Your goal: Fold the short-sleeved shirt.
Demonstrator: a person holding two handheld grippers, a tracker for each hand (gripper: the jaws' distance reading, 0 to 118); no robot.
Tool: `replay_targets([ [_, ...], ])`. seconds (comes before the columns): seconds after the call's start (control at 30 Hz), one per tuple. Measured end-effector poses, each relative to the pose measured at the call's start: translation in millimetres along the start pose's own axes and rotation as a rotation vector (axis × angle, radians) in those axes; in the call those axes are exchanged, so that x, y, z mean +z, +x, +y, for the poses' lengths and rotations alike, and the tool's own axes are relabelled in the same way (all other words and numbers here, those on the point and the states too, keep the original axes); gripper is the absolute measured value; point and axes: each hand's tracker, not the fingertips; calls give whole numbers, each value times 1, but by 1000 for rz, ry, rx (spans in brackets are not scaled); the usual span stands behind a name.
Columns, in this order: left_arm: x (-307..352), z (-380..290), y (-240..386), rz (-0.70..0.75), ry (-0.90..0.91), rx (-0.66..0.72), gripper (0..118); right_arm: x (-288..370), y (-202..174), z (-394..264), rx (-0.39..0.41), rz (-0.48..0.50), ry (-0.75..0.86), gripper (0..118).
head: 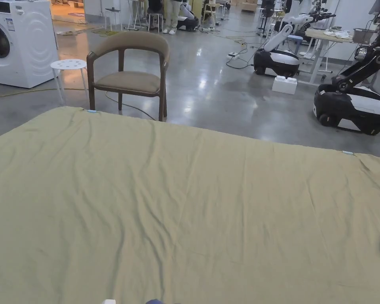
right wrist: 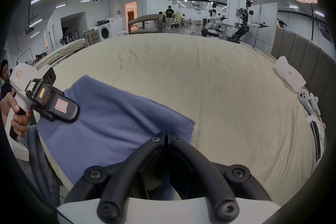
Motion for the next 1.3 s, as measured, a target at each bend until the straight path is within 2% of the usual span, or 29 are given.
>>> replay_targets([
  [0.17, 16, -3, 30, -11, 29, -64, 16, 4, 0, 9, -2, 10, 0, 1],
  [0.3, 42, 12, 55, 28, 47, -126, 16, 16, 7, 30, 13, -18, 77, 1],
  [0.47, 97, 39, 70, 166, 70, -189, 16, 31, 33, 72, -6, -57, 190, 1],
  [0.67, 178, 71, 74, 340, 134, -172, 16, 49, 73, 116, -43, -137, 297, 1],
  [0.87, 245, 97, 80, 533, 197, -154, 16, 58, 105, 138, -61, -193, 334, 1],
  [1.13, 270, 119, 50, 769, 188, -68, 17, 61, 123, 135, -111, -228, 327, 1],
  [1.2, 266, 119, 44, 835, 186, -62, 25, 61, 124, 133, -113, -229, 320, 1],
  [1.3, 260, 119, 44, 997, 201, -110, 54, 59, 125, 130, -110, -229, 312, 1],
])
